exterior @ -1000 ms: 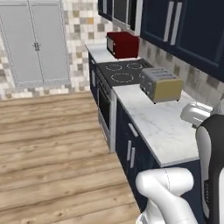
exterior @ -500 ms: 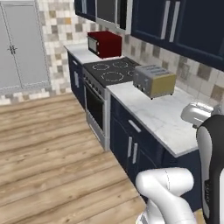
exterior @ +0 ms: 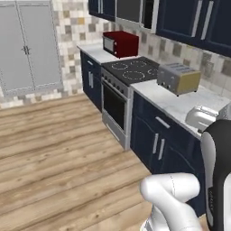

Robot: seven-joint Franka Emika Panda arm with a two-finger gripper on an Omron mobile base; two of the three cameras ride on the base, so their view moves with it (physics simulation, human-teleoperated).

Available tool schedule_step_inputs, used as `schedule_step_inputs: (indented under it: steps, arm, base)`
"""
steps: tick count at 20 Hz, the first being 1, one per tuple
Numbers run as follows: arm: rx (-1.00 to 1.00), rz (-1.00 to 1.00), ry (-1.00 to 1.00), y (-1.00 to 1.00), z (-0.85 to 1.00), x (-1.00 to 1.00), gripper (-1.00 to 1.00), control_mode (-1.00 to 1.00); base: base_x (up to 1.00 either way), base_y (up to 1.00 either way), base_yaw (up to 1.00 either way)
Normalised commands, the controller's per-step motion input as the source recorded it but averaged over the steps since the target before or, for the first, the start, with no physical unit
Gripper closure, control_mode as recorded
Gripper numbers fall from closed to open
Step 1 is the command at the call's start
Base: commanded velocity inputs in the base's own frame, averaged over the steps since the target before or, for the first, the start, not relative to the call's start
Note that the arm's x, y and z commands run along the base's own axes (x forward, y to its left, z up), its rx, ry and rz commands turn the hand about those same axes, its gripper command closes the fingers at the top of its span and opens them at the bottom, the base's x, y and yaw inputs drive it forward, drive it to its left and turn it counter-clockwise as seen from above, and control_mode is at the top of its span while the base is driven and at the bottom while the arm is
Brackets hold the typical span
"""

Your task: Pick the kiwi and mango from the fridge and place them inside the tupperware on the counter.

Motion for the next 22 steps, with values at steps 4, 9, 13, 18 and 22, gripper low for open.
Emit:
schedule_step_inputs:
  steps: [4, 9, 13, 18, 22]
  arm:
    - [0.00, 0.00, 0.00, 0.00, 0.00, 0.00, 1.00, 1.00]
    - [0.00, 0.00, 0.00, 0.00, 0.00, 0.00, 1.00, 1.00]
    - [0.00, 0.00, 0.00, 0.00, 0.00, 0.00, 1.00, 1.00]
    - [0.00, 0.00, 0.00, 0.00, 0.00, 0.00, 1.00, 1.00]
    - [0.00, 0.00, 0.00, 0.00, 0.00, 0.00, 1.00, 1.00]
  base:
    - [-0.03, 0.69, 0.36]
    - [0.00, 0.63, 0.36]
    - [0.16, 0.36, 0.19]
    - [0.35, 0.19, 0.05]
    - [0.34, 0.17, 0.06]
